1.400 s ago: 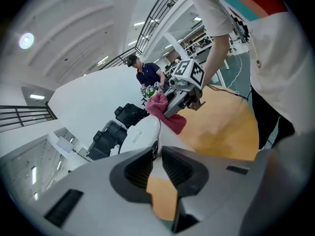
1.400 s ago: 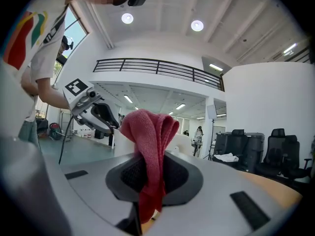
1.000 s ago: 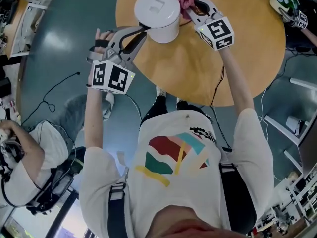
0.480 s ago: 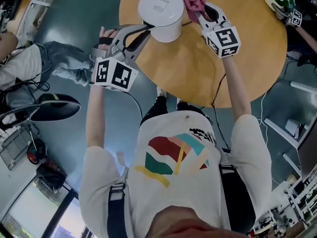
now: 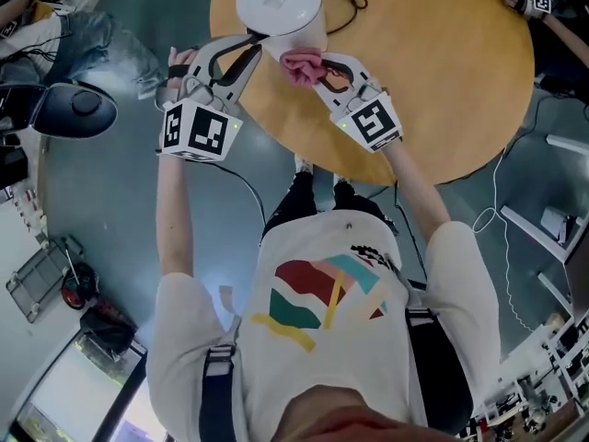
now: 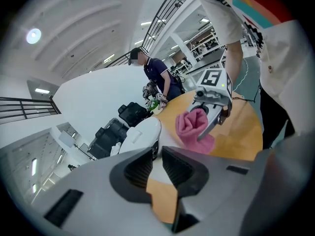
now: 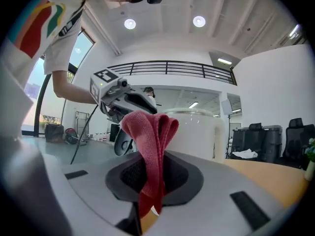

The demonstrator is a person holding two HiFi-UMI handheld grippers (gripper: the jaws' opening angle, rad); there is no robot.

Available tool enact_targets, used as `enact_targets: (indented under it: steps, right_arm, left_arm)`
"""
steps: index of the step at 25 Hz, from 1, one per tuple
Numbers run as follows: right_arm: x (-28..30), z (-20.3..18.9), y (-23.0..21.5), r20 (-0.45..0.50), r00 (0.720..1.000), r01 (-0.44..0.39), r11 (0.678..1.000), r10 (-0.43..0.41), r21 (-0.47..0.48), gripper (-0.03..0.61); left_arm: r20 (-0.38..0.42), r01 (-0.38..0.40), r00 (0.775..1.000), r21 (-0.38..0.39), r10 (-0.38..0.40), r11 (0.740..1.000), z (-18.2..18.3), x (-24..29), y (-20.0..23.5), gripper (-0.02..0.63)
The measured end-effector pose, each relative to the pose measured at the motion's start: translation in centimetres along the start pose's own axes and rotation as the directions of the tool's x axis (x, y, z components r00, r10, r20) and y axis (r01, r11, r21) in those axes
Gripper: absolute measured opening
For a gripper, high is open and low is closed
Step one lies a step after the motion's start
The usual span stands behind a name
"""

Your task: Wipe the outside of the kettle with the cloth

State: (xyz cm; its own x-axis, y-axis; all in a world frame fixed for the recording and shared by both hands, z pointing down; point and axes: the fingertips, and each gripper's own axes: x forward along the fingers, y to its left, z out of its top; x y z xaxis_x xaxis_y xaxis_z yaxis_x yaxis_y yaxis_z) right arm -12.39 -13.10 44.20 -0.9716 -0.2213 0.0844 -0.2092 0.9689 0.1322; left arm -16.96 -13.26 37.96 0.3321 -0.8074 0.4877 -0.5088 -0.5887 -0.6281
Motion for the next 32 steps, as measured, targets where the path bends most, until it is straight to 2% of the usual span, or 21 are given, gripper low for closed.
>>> enact_targets:
  steps: [3, 9, 19, 23, 32]
  right_arm:
    - [1.5, -1.2, -0.1, -0.003, 1.000, 0.007, 0.999, -0.007, 0.035, 0.044]
    - [1.0, -1.4, -2.5, 0.003, 1.000, 0.022, 0.999, -0.022, 0.044, 0.044]
    - [-0.9, -3.6, -9.0, -0.003, 0.988, 0.156, 0.979, -0.157, 0.130, 0.044]
    - [0.5, -5.3, -12.2, -0.011, 0.978, 0.205, 0.962, -0.207, 0.177, 0.044]
    - [5.2, -8.0, -15.8, -0.027, 0.976, 0.215, 0.950, -0.214, 0.225, 0.044]
  left_arm:
    - [0.004, 0.006, 1.000, 0.000, -0.006, 1.000, 0.0, 0.3, -0.1, 0.106]
    - [0.019, 0.008, 1.000, -0.001, -0.008, 1.000, -0.2, 0.4, 0.0, 0.106]
    - [0.021, 0.010, 1.000, 0.004, -0.010, 1.000, 0.2, -0.1, 0.0, 0.106]
    - [0.018, 0.009, 1.000, 0.005, -0.009, 1.000, -0.2, 0.1, -0.1, 0.106]
    - [0.022, 0.004, 1.000, -0.006, -0.004, 1.000, -0.1, 0.3, 0.1, 0.106]
